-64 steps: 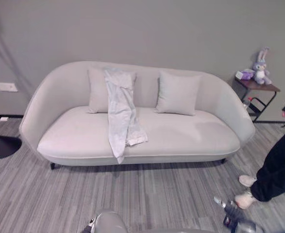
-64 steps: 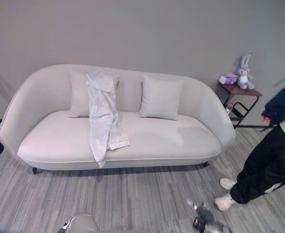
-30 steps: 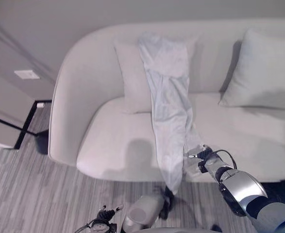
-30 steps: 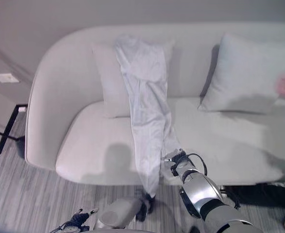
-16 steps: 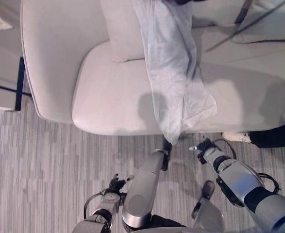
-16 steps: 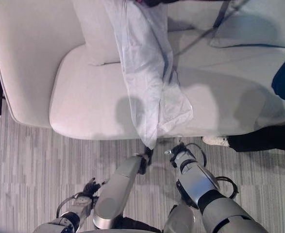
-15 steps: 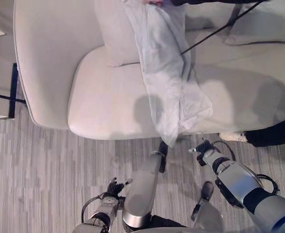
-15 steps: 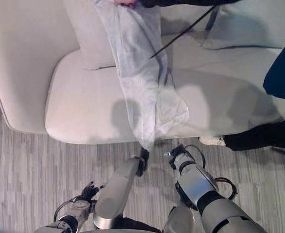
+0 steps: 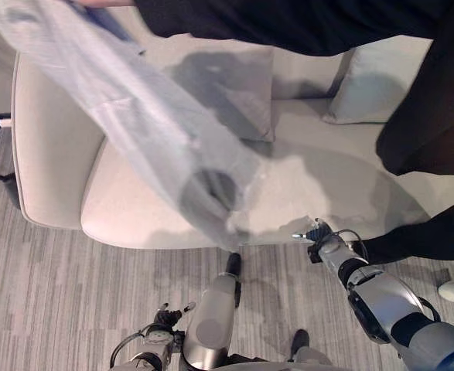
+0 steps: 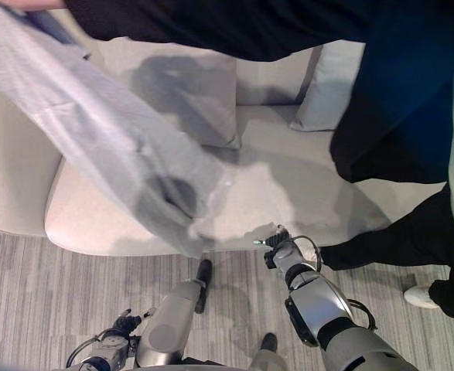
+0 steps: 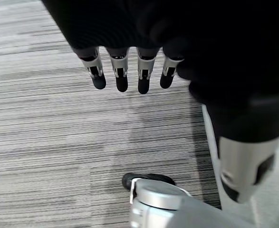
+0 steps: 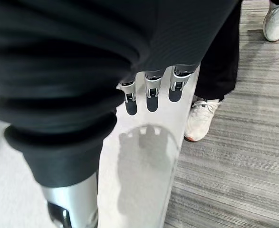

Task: Hang the clothes on the sofa on the clothes rack.

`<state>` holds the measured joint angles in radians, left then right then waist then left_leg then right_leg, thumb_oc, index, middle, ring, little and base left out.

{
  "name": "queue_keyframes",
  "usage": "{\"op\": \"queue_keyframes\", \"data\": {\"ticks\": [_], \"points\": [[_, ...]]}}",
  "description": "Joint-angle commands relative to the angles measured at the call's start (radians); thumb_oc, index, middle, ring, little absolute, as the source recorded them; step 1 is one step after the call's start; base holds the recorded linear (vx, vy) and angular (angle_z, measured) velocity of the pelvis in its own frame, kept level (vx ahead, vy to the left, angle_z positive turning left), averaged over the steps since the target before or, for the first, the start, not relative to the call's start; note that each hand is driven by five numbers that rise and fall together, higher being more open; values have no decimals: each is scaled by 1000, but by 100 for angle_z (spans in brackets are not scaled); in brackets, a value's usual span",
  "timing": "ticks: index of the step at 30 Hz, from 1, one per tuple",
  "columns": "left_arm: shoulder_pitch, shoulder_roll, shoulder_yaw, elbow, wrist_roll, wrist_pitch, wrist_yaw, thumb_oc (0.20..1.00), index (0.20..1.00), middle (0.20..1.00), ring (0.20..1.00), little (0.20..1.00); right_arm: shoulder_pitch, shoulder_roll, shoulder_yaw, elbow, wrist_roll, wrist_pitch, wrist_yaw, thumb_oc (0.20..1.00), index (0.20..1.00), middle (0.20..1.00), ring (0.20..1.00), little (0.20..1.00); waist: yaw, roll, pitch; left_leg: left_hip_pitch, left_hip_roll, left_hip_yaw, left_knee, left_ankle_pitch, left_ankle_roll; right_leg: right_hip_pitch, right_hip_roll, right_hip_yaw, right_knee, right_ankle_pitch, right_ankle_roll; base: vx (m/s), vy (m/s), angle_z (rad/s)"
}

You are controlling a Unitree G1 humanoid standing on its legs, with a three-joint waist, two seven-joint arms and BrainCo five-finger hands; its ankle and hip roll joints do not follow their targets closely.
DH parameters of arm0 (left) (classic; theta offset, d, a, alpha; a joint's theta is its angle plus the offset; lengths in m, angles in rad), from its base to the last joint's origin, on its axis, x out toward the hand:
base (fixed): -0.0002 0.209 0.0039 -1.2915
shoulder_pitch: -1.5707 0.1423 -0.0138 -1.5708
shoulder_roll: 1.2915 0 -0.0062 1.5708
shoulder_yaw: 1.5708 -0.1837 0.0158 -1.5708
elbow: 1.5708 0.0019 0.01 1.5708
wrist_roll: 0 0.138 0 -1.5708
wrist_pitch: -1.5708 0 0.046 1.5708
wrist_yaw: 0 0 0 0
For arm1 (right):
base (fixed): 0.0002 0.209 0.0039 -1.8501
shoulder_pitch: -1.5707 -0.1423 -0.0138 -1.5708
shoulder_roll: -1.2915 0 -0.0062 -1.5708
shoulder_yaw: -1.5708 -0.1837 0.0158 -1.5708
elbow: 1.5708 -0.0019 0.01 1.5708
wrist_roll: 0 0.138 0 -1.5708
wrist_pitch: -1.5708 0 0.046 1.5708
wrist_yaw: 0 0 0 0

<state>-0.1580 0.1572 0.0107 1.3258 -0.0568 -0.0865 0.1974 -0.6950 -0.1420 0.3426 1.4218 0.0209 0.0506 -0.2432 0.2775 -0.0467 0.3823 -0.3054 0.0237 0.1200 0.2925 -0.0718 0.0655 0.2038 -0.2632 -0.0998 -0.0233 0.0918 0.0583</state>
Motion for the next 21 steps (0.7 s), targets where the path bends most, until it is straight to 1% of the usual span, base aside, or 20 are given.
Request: {"op": "queue_keyframes", "data": {"ticks": [1,6,7,8,9,10,11,12,13,14,15,16,17,18,19,20,21], "points": [[30,-39,-4,48,39,10,24,1000,1000,1000,1000,1000,0,-34,1,-37,-11,-21,6,1000,1000,1000,1000,1000,6,87,-10,-3,130,-97,-142,122,-189,-13,-99,-6,-15,-44,-7,69,0,4],[37,-20,11,71,30,15,28,1000,1000,1000,1000,1000,124,-43,-14,-137,-35,-36,25,1000,1000,1000,1000,1000,-19,49,-46,38,114,-86,-153,113,-183,-8,-107,3,9,-45,-9,52,7,4],[35,-11,12,84,29,24,31,1000,1000,1000,1000,1000,195,-49,-37,-151,-45,-39,36,1000,1000,1000,1000,1000,-29,35,-80,69,98,-73,-169,110,-176,-3,-114,-6,29,-40,-13,106,66,-6],[39,-9,11,90,27,28,28,1000,1000,1000,1000,1000,224,-50,-33,-157,-60,-37,42,1000,1000,1000,1000,1000,-32,35,-95,91,96,-64,-184,109,-175,-5,-126,-27,45,-38,-15,117,115,-12],[40,-11,6,91,27,35,30,1000,1000,1000,1000,1000,270,-51,-35,-158,-79,-33,50,1000,1000,1000,1000,1000,-38,45,-109,136,95,-45,-207,115,-180,4,-150,-61,90,-36,-24,96,121,-32],[40,-14,4,90,28,35,29,1000,1000,1000,1000,1000,293,-57,-50,-148,-79,-32,54,1000,1000,1000,1000,1000,-43,53,-120,159,92,-36,-221,115,-178,12,-150,-66,109,-36,-23,89,108,-51],[45,-17,3,92,27,36,28,1000,1000,1000,1000,1000,321,-57,-73,-136,-70,-35,55,1000,1000,1000,1000,1000,-57,60,-129,184,80,-35,-237,113,-171,8,-132,-48,143,-33,-22,137,115,-56],[46,-17,-12,104,25,34,31,1000,1000,1000,1000,1000,369,-63,-115,-97,-33,-47,50,1000,1000,1000,1000,1000,-106,79,-147,226,37,-55,-271,107,-142,-41,-22,34,191,-52,-8,88,83,-27],[46,-19,-24,112,26,35,28,1000,1000,1000,1000,1000,392,-62,-140,-75,-7,-53,49,1000,1000,1000,1000,1000,-124,80,-161,225,23,-63,-278,110,-134,-56,33,63,179,-51,-3,84,74,40],[54,-22,-49,127,31,36,22,1000,1000,1000,1000,1000,422,-59,-172,-42,36,-59,50,1000,1000,1000,1000,1000,-151,81,-176,243,2,-74,-292,102,-121,-82,105,102,185,-63,5,1,21,85],[52,-28,-58,129,31,41,15,1000,1000,1000,1000,1000,434,-59,-206,-15,73,-61,52,1000,1000,1000,1000,1000,-167,86,-195,245,-8,-81,-302,105,-115,-108,157,123,177,-59,7,9,30,94],[47,-33,-76,134,31,47,9,1000,1000,1000,1000,1000,441,-63,-244,14,114,-63,54,1000,1000,1000,1000,1000,-187,89,-212,251,-24,-85,-312,107,-109,-120,196,136,159,-59,8,-20,-23,62],[50,-33,-103,141,37,54,4,1000,1000,1000,1000,1000,451,-57,-261,52,137,-60,59,1000,1000,1000,1000,1000,-194,84,-229,267,-41,-90,-326,111,-102,-121,216,133,143,-57,-1,-23,-77,56],[45,-34,-104,147,36,55,0,1000,1000,1000,1000,1000,456,-54,-292,86,165,-53,65,1000,1000,1000,1000,1000,-192,75,-247,281,-50,-90,-340,112,-104,-95,216,116,108,-56,-4,-56,-133,63],[41,-37,-107,150,41,59,-3,1000,1000,1000,1000,1000,459,-54,-317,120,178,-50,75,1000,1000,1000,1000,1000,-188,67,-264,286,-56,-87,-348,110,-106,-82,211,118,73,-45,-6,-44,-98,58],[41,-37,-108,150,41,59,-3,1000,1000,1000,1000,1000,459,-54,-317,120,178,-50,75,1000,1000,1000,1000,1000,-188,67,-264,287,-56,-87,-348,110,-106,-81,211,118,71,-44,-5,-67,-84,31],[36,-41,-110,148,45,62,-7,1000,1000,1000,1000,1000,465,-57,-333,142,184,-47,82,1000,1000,1000,1000,1000,-185,64,-280,284,-58,-87,-351,107,-104,-76,213,122,46,-42,-9,-86,-74,7]]}}
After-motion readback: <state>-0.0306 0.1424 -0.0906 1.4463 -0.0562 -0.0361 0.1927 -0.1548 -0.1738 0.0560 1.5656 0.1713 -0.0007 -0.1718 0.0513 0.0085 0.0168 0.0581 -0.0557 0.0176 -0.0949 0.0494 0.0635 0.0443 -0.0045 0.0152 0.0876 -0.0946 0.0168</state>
